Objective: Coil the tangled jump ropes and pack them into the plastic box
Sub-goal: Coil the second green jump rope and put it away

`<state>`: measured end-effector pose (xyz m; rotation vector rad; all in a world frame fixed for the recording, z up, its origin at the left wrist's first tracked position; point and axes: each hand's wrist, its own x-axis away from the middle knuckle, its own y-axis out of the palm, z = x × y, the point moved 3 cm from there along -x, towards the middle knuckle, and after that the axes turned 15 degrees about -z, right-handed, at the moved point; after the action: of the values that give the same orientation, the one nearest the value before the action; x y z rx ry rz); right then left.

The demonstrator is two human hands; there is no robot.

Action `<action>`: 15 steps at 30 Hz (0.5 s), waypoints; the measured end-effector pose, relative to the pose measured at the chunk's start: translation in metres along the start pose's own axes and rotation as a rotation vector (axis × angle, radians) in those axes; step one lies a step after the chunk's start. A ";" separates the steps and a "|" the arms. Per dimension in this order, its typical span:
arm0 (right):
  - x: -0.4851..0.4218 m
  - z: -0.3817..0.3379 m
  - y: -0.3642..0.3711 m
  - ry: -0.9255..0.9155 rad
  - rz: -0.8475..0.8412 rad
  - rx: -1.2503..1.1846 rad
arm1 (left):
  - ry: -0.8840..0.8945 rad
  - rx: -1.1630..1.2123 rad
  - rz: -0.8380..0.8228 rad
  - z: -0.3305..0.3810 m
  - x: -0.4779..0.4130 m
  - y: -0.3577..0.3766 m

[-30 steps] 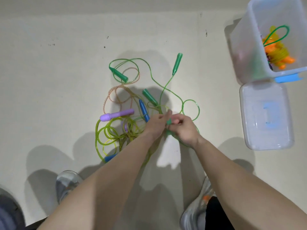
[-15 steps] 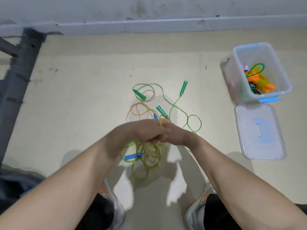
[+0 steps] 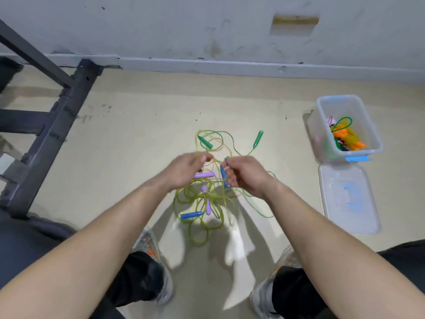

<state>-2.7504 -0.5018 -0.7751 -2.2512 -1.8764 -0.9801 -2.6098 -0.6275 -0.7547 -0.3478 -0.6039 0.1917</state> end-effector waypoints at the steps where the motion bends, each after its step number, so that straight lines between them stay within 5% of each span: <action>1: 0.004 -0.020 0.004 -0.045 -0.014 -0.075 | 0.020 0.049 -0.052 0.002 -0.001 0.014; 6: 0.026 -0.086 -0.001 -0.267 0.114 -0.242 | 0.087 0.352 -0.277 0.026 -0.006 0.069; 12: 0.047 -0.115 -0.039 -0.437 0.403 -0.298 | 0.026 0.081 0.034 0.010 0.002 0.055; 15: 0.049 -0.106 -0.045 -0.374 0.472 -0.189 | 0.093 0.329 -0.015 0.041 0.008 0.040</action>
<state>-2.8339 -0.4924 -0.6817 -2.9634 -1.2716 -0.7217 -2.6304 -0.5772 -0.7342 -0.0333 -0.4734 0.2552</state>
